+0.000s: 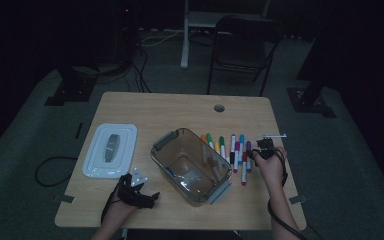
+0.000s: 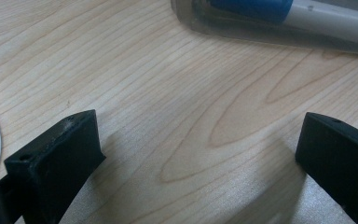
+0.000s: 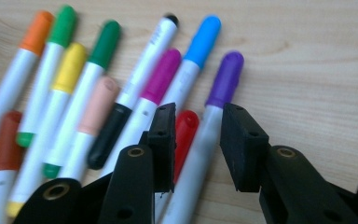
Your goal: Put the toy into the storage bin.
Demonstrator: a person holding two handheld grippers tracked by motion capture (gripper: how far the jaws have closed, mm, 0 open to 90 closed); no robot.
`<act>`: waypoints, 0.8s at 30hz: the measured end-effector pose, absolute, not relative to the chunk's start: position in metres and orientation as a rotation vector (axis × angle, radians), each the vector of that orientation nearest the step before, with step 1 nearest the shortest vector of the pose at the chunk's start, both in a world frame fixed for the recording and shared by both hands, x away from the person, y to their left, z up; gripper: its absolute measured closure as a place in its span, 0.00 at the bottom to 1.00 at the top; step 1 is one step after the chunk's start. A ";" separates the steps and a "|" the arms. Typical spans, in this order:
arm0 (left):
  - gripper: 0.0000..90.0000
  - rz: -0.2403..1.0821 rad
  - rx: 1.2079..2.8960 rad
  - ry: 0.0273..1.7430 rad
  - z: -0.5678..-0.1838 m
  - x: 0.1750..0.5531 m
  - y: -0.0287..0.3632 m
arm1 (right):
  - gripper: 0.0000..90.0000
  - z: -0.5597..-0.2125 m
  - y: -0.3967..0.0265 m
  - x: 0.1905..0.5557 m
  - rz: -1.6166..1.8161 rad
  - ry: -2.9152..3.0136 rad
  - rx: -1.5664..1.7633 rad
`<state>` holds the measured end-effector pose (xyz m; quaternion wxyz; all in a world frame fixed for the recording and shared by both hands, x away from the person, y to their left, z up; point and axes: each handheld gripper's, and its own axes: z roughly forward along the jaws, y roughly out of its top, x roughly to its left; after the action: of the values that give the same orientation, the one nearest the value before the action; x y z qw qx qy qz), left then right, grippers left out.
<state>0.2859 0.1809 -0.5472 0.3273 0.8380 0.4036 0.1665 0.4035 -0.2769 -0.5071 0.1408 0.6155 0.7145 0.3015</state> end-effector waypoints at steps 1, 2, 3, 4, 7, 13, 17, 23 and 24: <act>0.01 0.436 2.195 1.057 -0.547 0.286 0.181 | 0.73 -0.507 -0.277 0.404 0.871 2.063 1.777; 0.01 0.436 2.195 1.057 -0.547 0.286 0.181 | 0.74 -0.511 -0.277 0.406 0.851 2.065 1.790; 0.01 0.436 2.195 1.057 -0.547 0.286 0.181 | 0.74 -0.511 -0.277 0.406 0.851 2.065 1.790; 0.01 0.436 2.195 1.057 -0.547 0.286 0.181 | 0.75 -0.514 -0.278 0.407 0.837 2.066 1.800; 0.01 0.436 2.195 1.057 -0.547 0.286 0.181 | 0.76 -0.518 -0.279 0.409 0.821 2.062 1.808; 0.01 0.436 2.195 1.057 -0.547 0.286 0.181 | 0.84 -0.525 -0.285 0.411 0.781 2.037 1.834; 0.01 0.436 2.195 1.057 -0.547 0.286 0.181 | 0.85 -0.525 -0.289 0.411 0.774 2.006 1.858; 0.01 0.435 2.196 1.057 -0.547 0.286 0.181 | 0.85 -0.510 -0.297 0.401 0.834 1.966 1.875; 0.01 0.435 2.196 1.058 -0.547 0.286 0.181 | 0.85 -0.506 -0.297 0.399 0.844 1.965 1.870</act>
<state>0.2859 0.1809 -0.5471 0.3267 0.8383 0.4038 0.1660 0.3991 -0.2972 -0.5061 0.1499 0.6507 0.6839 0.2938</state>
